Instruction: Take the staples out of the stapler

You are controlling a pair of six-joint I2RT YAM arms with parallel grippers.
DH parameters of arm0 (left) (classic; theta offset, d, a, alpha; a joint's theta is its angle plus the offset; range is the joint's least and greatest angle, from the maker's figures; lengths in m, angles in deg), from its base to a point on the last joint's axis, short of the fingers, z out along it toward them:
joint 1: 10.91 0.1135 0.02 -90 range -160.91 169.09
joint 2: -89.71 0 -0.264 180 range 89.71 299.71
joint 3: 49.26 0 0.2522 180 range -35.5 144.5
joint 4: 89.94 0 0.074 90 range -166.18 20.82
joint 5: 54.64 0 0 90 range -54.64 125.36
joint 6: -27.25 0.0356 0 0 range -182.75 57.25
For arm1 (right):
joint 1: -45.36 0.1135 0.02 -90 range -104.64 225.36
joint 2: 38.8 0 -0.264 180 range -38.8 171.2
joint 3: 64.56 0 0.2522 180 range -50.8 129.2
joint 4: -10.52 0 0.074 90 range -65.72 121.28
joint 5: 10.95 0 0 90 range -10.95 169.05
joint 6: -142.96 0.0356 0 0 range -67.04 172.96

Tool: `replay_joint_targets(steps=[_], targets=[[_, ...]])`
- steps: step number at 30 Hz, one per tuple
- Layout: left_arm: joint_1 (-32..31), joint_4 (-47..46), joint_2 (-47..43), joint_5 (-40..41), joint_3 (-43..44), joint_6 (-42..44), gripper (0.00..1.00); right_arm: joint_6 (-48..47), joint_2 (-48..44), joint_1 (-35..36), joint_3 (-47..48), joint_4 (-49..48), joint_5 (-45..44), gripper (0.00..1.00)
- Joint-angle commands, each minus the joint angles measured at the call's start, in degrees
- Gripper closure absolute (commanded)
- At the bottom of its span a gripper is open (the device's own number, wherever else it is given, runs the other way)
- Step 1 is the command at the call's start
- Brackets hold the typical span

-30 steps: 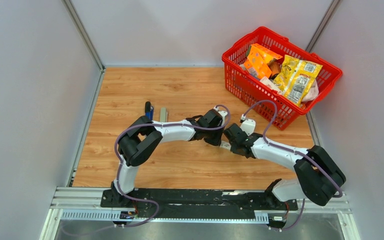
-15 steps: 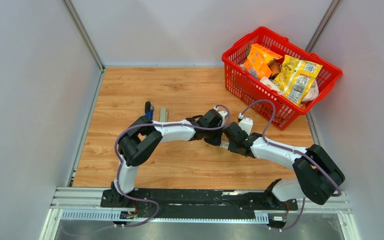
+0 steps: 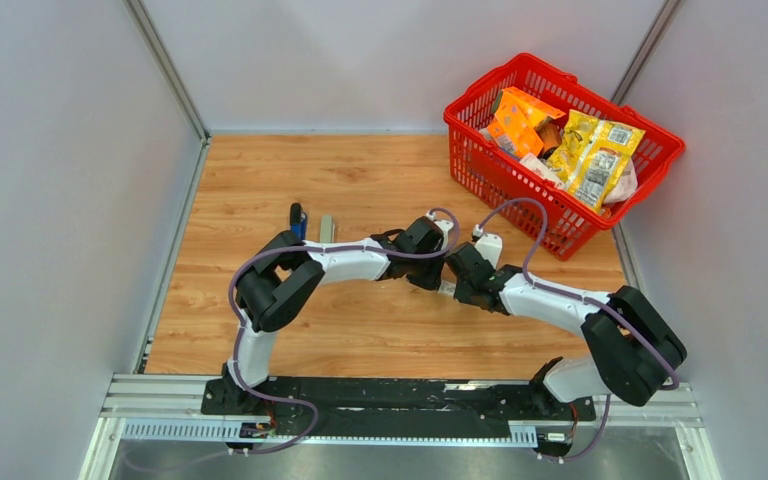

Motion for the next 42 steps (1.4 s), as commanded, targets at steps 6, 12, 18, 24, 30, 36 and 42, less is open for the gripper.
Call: replay_joint_targets(steps=[6, 12, 18, 24, 30, 36, 42], targets=[[0.1, 2.8, -3.1, 3.4, -4.4, 1.0, 1.00, -1.8, -1.0, 0.4, 3.2, -1.3, 1.3, 1.00], [0.1, 2.5, -8.2, 6.0, -8.8, 0.3, 1.00, -2.2, -0.6, 2.6, 5.2, 0.8, -0.1, 1.00], [0.1, 2.8, -12.8, 9.7, -12.7, 0.4, 0.93, -2.2, -1.4, 3.1, 6.8, 4.9, -3.3, 0.89], [0.1, 3.7, -17.1, 12.7, -14.4, 0.3, 0.82, -2.2, -4.7, 3.1, 7.9, 10.5, -7.9, 0.73], [0.1, 4.6, -25.3, 16.4, -16.4, 2.0, 0.70, -3.9, -12.8, 3.1, 7.6, 13.1, -11.0, 0.49], [0.1, 8.3, -34.9, 21.2, -18.7, 3.5, 0.54, -6.8, -16.7, 3.1, 8.5, 12.5, -11.8, 0.25], [0.1, 10.8, -46.1, 27.1, -22.4, 4.1, 0.43, -9.5, -17.6, 3.3, 10.3, 11.5, -9.2, 0.07]])
